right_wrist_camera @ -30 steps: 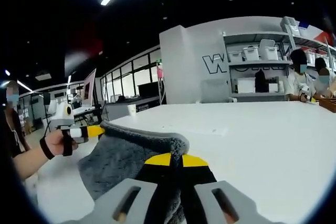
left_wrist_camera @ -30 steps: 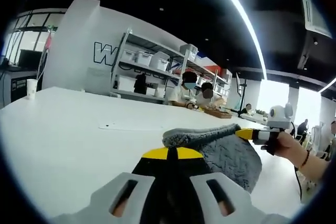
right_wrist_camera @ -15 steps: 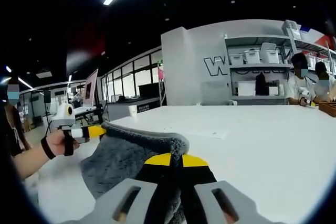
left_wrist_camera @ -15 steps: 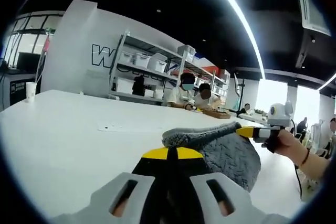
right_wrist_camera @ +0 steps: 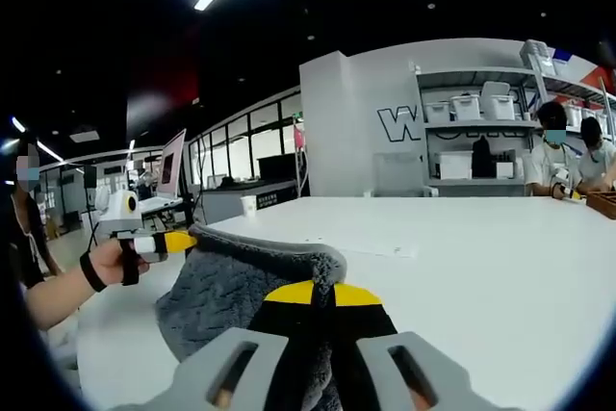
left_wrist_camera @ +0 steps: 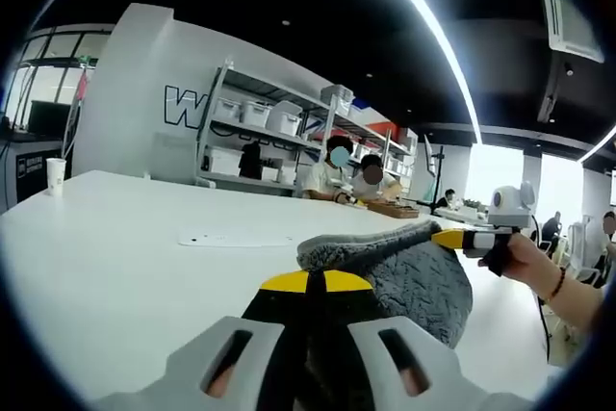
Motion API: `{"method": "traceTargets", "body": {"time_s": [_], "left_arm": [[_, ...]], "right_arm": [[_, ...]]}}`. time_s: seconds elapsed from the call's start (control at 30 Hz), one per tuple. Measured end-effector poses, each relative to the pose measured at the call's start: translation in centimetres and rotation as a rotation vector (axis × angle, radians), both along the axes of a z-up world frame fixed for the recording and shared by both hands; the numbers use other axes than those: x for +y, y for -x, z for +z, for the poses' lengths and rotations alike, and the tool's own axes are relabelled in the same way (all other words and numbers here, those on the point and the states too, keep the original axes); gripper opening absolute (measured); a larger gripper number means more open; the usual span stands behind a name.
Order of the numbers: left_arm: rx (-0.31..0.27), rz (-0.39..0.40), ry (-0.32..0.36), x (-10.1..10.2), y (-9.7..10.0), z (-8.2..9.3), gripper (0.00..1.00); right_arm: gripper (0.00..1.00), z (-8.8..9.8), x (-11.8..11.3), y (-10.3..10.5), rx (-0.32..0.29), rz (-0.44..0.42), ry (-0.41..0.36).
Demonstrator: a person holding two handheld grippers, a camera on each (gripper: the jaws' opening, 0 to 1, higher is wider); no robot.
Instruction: Open the folded towel by lifting each exposed corner and separating the folded layers until the towel lies flat within the target outline without major curled edges
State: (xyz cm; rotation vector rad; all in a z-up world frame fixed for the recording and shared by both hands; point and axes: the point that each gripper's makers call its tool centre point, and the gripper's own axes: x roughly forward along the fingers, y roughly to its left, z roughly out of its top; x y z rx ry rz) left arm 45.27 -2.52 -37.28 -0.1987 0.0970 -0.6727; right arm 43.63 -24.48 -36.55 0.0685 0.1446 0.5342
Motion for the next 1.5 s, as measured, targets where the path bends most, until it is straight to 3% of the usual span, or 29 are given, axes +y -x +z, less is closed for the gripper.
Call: {"method": "traceTargets", "body": {"time_s": [0.5,1.5], "left_arm": [[-0.041,-0.029,-0.020,-0.3,1.9,0.9,0.01],[-0.080,-0.067,0.006,0.4,2.4,2.1,0.01]], "right_arm": [[0.00,0.0,-0.4,1.1,0.008,-0.001,-0.020],[0.00,1.1,-0.1,3.8,-0.039,0.019,-0.033]]}}
